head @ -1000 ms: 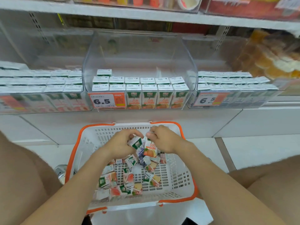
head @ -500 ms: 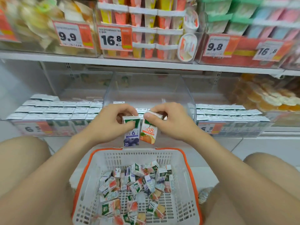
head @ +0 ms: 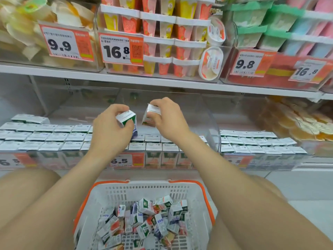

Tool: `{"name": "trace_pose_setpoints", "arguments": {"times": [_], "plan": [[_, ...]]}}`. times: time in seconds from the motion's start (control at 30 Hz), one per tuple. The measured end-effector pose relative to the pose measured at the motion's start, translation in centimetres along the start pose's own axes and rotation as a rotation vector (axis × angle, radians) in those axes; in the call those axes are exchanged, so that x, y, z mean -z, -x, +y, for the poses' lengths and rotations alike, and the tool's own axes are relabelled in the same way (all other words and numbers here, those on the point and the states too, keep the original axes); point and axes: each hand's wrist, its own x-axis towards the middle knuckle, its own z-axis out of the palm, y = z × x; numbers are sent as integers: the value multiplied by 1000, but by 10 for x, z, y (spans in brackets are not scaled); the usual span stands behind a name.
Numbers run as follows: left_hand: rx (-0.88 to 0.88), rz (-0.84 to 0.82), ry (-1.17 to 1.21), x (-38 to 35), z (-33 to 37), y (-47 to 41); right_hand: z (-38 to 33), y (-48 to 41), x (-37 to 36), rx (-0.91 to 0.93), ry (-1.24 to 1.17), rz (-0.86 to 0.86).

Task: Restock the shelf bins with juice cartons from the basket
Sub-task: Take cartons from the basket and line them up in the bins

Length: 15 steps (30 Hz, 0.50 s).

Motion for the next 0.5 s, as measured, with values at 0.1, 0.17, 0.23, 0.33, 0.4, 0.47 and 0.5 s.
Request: {"name": "trace_pose_setpoints", "arguments": {"times": [0.1, 0.17, 0.23, 0.33, 0.4, 0.47, 0.5], "plan": [[24, 20, 18, 0, 0, -3, 6, -7, -20, -83, 13, -87], [1, 39, 12, 2, -1, -4, 10, -10, -30, -91, 33, -172], [-38, 64, -21, 5, -5, -5, 10, -12, -35, -98, -21, -261], [-63, 72, -49, 9, -12, -5, 6, -12, -40, -50, -40, -407], [-58, 60, -37, 11, -14, -4, 6, -13, -42, -61, -53, -456], [-32, 56, 4, 13, -13, -3, 8, -15, -38, -98, -73, -490], [-12, 60, 30, 14, -12, -4, 8, -15, -33, -106, -83, -492]]}}
